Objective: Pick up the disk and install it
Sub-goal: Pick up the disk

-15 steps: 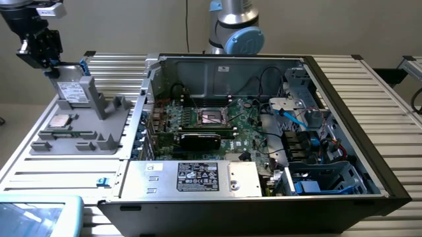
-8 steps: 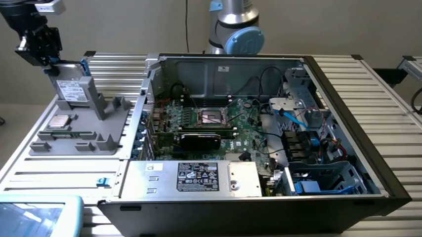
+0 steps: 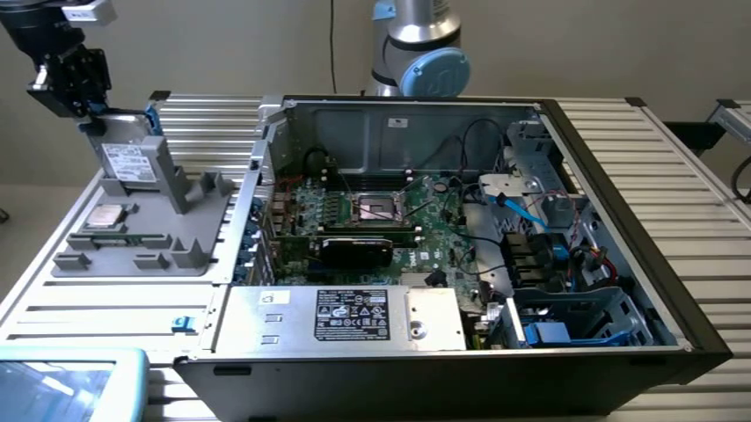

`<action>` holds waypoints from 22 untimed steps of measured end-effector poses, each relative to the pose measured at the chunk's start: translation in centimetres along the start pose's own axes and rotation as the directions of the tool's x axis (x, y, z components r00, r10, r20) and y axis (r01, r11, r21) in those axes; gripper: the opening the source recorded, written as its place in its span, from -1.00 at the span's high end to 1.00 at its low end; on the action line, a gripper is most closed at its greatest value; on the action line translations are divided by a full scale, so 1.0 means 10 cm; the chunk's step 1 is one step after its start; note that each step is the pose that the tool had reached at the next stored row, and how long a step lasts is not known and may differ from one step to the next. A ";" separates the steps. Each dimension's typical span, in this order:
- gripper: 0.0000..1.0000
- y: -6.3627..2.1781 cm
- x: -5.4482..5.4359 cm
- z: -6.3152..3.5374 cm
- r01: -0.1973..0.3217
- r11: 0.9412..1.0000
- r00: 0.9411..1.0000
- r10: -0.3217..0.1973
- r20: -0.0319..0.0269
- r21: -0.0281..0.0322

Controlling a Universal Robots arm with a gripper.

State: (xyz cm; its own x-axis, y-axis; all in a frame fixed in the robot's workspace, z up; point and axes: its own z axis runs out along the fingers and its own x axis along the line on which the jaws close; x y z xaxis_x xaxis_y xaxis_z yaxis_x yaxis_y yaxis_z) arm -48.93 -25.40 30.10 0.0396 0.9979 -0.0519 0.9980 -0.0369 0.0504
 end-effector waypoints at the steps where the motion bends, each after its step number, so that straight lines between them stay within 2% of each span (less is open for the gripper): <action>1: 0.21 0.000 0.00 0.001 0.000 1.000 1.000 0.000 0.000 0.000; 2: 0.21 0.000 0.00 0.003 0.000 1.000 1.000 0.000 0.000 0.000; 3: 0.07 0.000 0.00 0.004 0.000 1.000 1.000 0.000 0.000 0.000; 14: 0.07 -0.018 0.00 0.008 0.000 1.000 1.000 0.000 -0.001 0.000; 17: 0.07 -0.029 -0.01 0.007 0.000 1.000 1.000 0.000 -0.004 0.000; 20: 0.07 -0.040 -0.02 0.007 -0.001 1.000 1.000 0.001 -0.012 0.000; 22: 0.07 -0.049 -0.04 0.007 -0.001 1.000 1.000 0.001 -0.014 0.000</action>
State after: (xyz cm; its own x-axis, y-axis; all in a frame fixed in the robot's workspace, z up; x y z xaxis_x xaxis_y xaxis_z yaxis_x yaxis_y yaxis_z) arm -49.42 -25.75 30.02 0.0396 0.9985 -0.0379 0.9980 -0.0376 0.0502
